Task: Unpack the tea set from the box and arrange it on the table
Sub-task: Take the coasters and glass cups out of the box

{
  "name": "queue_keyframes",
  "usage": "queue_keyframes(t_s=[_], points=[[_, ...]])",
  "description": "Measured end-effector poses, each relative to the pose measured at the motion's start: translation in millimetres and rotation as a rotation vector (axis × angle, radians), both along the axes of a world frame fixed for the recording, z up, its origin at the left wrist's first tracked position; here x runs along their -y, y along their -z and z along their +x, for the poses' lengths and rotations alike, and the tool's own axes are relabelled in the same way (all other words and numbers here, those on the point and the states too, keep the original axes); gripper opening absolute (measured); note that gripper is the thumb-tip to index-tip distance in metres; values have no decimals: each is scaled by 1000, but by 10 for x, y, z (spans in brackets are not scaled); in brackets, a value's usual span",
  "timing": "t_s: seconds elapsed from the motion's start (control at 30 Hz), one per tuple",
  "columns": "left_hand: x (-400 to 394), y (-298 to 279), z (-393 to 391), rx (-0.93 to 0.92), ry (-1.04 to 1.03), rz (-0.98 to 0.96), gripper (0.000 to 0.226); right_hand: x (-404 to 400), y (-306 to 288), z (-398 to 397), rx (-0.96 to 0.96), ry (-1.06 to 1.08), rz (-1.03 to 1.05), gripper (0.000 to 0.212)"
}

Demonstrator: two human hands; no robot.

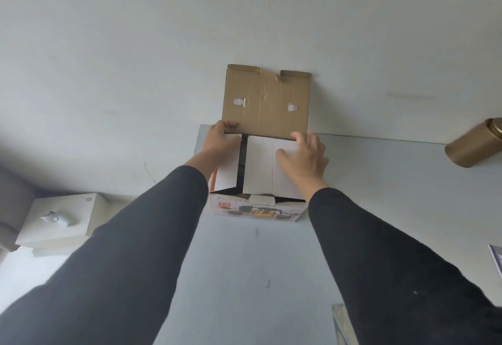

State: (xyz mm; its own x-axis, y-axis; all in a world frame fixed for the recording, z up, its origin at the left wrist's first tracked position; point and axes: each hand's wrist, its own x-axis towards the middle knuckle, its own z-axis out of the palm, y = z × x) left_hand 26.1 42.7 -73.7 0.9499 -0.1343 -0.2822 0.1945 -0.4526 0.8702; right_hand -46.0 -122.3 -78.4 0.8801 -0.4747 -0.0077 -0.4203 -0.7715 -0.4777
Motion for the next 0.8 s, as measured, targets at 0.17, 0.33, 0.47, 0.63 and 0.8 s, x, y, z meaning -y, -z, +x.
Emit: queue_keyframes(t_s=[0.17,0.33,0.47,0.63,0.8], points=[[-135,34,-226,-36,-15,-49,43,-387,-66,-93,172,-546,-172,21],[-226,46,-441,-98,-58,-82,51,-448,-129,-225,-44,-668,-199,18],[-229,-5,-592,-27,4,2,67,-465,-314,-362,-53,-687,-302,16],[-196,-117,-734,97,53,219,69,-324,-675,-537,156,-588,-376,17],[-195,-228,-782,161,32,301,53,90,-956,-681,66,-427,-537,13]])
